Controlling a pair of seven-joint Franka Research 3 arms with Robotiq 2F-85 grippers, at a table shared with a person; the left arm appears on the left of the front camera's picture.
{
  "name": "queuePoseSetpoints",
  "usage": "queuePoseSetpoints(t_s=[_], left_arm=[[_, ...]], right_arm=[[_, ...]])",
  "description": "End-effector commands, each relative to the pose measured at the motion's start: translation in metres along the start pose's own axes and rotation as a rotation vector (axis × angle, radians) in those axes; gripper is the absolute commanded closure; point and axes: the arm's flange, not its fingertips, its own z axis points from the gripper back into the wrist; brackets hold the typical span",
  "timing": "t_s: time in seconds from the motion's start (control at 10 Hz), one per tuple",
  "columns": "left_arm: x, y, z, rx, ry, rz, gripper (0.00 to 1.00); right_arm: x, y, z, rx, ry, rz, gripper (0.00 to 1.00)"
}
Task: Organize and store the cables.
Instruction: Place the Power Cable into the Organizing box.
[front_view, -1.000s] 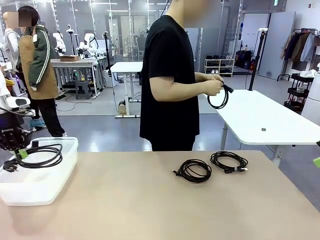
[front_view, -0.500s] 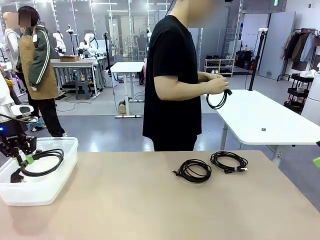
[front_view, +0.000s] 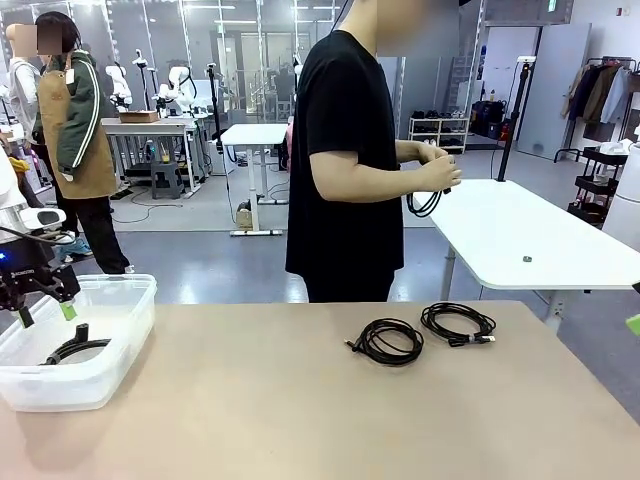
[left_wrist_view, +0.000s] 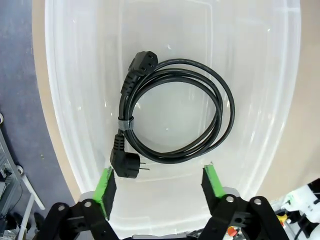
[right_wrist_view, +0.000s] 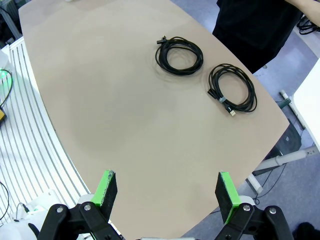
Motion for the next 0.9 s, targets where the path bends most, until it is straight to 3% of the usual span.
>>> queuePoseSetpoints(t_s=[0.0, 0.8], left_arm=[[-0.008, -0.001, 0.009, 0.017, -0.007, 0.037, 0.03], [-0.001, 0.000, 0.004, 0.002, -0.005, 0.009, 0.03]], right_arm=[[0.000, 0.000, 0.001, 0.001, -0.003, 0.005, 0.00], [0.000, 0.000, 0.001, 0.001, -0.003, 0.005, 0.00]])
